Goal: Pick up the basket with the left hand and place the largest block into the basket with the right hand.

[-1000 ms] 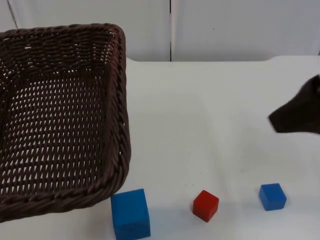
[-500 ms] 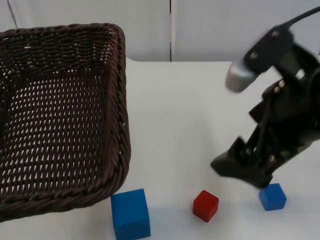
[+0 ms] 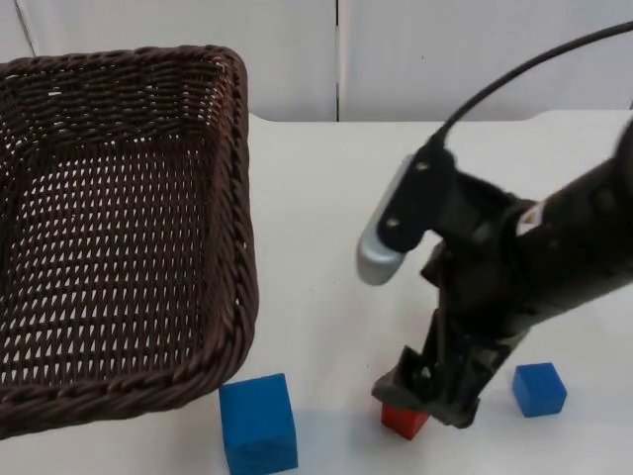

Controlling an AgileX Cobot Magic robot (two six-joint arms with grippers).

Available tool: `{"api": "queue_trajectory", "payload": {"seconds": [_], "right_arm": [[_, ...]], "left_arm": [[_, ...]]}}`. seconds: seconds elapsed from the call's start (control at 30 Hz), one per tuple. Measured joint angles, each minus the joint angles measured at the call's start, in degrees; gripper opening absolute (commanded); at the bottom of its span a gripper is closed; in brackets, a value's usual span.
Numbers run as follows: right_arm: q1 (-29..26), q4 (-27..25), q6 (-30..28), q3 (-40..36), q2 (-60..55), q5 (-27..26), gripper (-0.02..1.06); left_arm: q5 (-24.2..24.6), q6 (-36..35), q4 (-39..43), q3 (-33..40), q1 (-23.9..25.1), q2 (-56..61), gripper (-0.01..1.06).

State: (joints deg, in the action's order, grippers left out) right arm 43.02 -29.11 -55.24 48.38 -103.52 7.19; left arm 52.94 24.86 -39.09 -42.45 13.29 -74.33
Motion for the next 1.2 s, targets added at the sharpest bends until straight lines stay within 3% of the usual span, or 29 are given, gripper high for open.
{"api": "queue_trajectory", "payload": {"seconds": [0.13,0.2,0.23,0.37,0.4,0.47,0.53,0.73,1.0,1.2], "right_arm": [[0.0,-1.47,-4.35,2.95,-2.64,3.41,1.05],[0.0,-8.96,-13.25,5.75,-4.43,7.92,1.05],[0.0,-8.96,-13.25,5.75,-4.43,7.92,1.05],[-0.36,-30.97,-36.77,8.17,-6.82,15.76,1.05],[-0.36,-30.97,-36.77,8.17,-6.82,15.76,1.05],[-0.36,-37.79,-45.42,8.31,-7.48,16.62,1.05],[-0.36,-41.69,-50.19,8.31,-8.05,17.04,1.05],[-0.36,-43.91,-56.51,8.31,-8.2,18.88,1.05],[-0.36,-44.31,-58.98,8.42,-10.96,19.92,1.05],[-0.36,-46.15,-64.04,8.42,-12.36,21.29,1.05]], "left_arm": [[0.0,0.0,0.0,0.0,0.0,0.0,0.0],[0.0,0.0,0.0,0.0,0.0,0.0,0.0],[0.0,0.0,0.0,0.0,0.0,0.0,0.0],[0.0,0.0,0.0,0.0,0.0,0.0,0.0],[0.0,0.0,0.0,0.0,0.0,0.0,0.0],[-0.1,0.0,0.0,0.0,0.0,0.0,0.0],[-0.1,0.0,0.0,0.0,0.0,0.0,0.0],[-0.1,0.0,0.0,0.0,0.0,0.0,0.0],[-0.1,0.0,0.0,0.0,0.0,0.0,0.0],[-0.21,0.15,0.0,0.0,0.0,0.0,0.0]]}}
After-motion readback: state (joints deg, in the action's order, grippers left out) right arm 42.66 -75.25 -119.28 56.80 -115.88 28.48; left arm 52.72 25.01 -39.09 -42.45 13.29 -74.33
